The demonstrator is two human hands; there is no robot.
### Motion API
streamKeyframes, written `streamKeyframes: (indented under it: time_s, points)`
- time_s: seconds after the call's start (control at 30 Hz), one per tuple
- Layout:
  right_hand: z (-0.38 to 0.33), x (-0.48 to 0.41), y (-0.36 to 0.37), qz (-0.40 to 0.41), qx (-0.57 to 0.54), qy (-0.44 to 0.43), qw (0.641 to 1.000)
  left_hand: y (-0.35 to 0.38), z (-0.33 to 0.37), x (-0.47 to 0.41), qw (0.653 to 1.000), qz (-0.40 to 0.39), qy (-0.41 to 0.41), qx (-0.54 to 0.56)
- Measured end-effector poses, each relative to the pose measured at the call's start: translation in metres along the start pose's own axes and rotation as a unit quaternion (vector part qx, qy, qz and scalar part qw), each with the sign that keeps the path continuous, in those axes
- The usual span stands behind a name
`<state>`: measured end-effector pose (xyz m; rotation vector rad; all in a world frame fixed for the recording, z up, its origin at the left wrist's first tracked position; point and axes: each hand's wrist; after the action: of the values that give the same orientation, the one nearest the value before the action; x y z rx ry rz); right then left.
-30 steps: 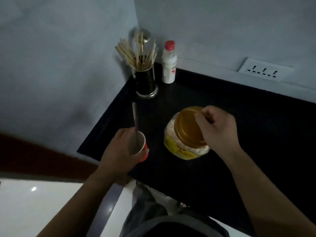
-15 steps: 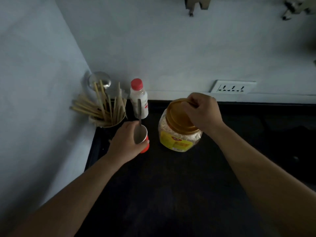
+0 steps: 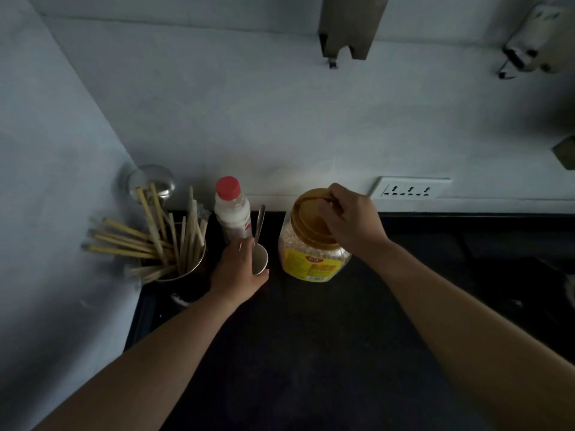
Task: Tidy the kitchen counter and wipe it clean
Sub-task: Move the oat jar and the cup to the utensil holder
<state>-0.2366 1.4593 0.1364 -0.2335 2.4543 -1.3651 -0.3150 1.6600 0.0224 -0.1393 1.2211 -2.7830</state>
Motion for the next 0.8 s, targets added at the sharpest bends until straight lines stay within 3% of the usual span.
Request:
streamKeyframes:
  time_s: [0.17,0.3,0.47,0.6,0.7,0.8]
  points:
    - [-0.004,-0.001,-0.005,-0.023,-0.009,-0.004,1.0,-0.001,-0.005,0.008,0.999,-0.023,-0.021,0.003]
    - [-0.017,0.001,-0.009,0.011,0.033,-0.021,0.999,-0.008,-0.005,0.029,1.0,-0.012,0.005,0.016]
    - [-0.055,0.013,-0.003,0.076,0.065,-0.124,0.987,-0.011,-0.018,0.079,0.998,0.028,0.05,-0.03]
    - [-0.088,0.019,0.021,0.015,0.008,-0.187,0.982,-0.01,-0.045,0.112,0.999,0.024,0.01,-0.044]
    - [-0.102,0.024,0.051,-0.034,-0.041,-0.12,0.991,-0.006,-0.069,0.129,0.997,-0.001,-0.012,-0.076]
    - [-0.103,0.023,0.083,-0.075,-0.007,-0.025,0.997,0.004,-0.091,0.146,0.991,-0.04,-0.024,-0.125]
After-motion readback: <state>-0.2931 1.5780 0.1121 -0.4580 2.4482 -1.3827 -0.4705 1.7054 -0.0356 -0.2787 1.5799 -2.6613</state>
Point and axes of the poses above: each hand's wrist, its own x-axis away from the middle knuckle, its own y-axis out of the palm, z = x × y, and after that the axes turned 11 degrees about x, right-handed
